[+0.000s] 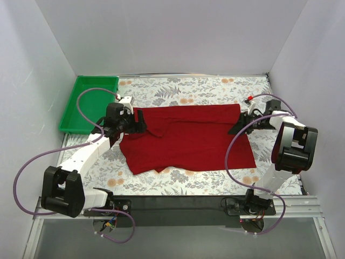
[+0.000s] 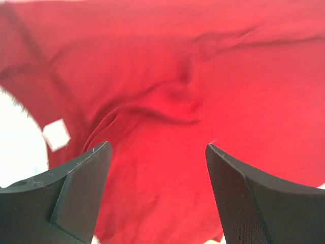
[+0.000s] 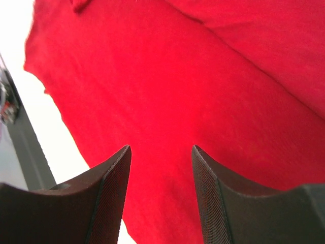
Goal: Fold and stack the t-shirts
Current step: Fold the tshirt
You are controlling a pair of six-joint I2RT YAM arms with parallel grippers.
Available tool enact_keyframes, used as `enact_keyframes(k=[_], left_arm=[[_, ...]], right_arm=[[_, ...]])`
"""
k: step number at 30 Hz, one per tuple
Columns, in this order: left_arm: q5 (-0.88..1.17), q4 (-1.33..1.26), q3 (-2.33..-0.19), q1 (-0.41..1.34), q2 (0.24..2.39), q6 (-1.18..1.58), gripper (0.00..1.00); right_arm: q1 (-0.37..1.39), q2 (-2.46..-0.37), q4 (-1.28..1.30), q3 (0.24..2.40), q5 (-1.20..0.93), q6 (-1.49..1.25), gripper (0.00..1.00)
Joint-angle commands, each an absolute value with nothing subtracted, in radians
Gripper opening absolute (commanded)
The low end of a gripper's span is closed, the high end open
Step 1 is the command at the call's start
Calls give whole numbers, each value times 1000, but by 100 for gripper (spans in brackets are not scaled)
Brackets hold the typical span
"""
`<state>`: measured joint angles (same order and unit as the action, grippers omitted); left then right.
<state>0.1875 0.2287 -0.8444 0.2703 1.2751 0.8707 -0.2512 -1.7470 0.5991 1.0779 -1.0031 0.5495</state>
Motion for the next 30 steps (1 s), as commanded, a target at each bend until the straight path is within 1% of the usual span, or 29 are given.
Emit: enact_keyframes(k=[1,4,8,10,11,13,15,18,20,23,30], left_arm=[[49,250,-808,268,1272,853,69],[26,267,-813,268,1290,844,70],[92,232,-801,268,1278,783,70],[123,198,-779,268,1256,714,70],[183,164,-767,268,1249,678,71],[244,132,-736,267,1236,568,71],[363,95,-713,268,1236,475,71],[457,77,-713,282,1262,312,72],[446,64,-719,313,1304,211,71],[368,44,-744,347,1376,138,70],[209,14,-793,382,1466,52,68]], right_arm=[[-113,-1692,614,1120,-920,587,49],[-14,-1684,617,1160,-905,577,50],[35,-1690,617,1239,-936,542,50],[58,-1693,618,1241,-948,545,51],[69,-1697,620,1239,-950,548,51],[78,-1697,620,1230,-963,555,51],[80,-1692,618,1210,-979,555,51],[72,-1671,618,1190,-976,569,51],[60,-1657,617,1177,-980,572,52],[45,-1649,618,1157,-1006,574,52],[20,-1649,621,1135,-1052,575,52]])
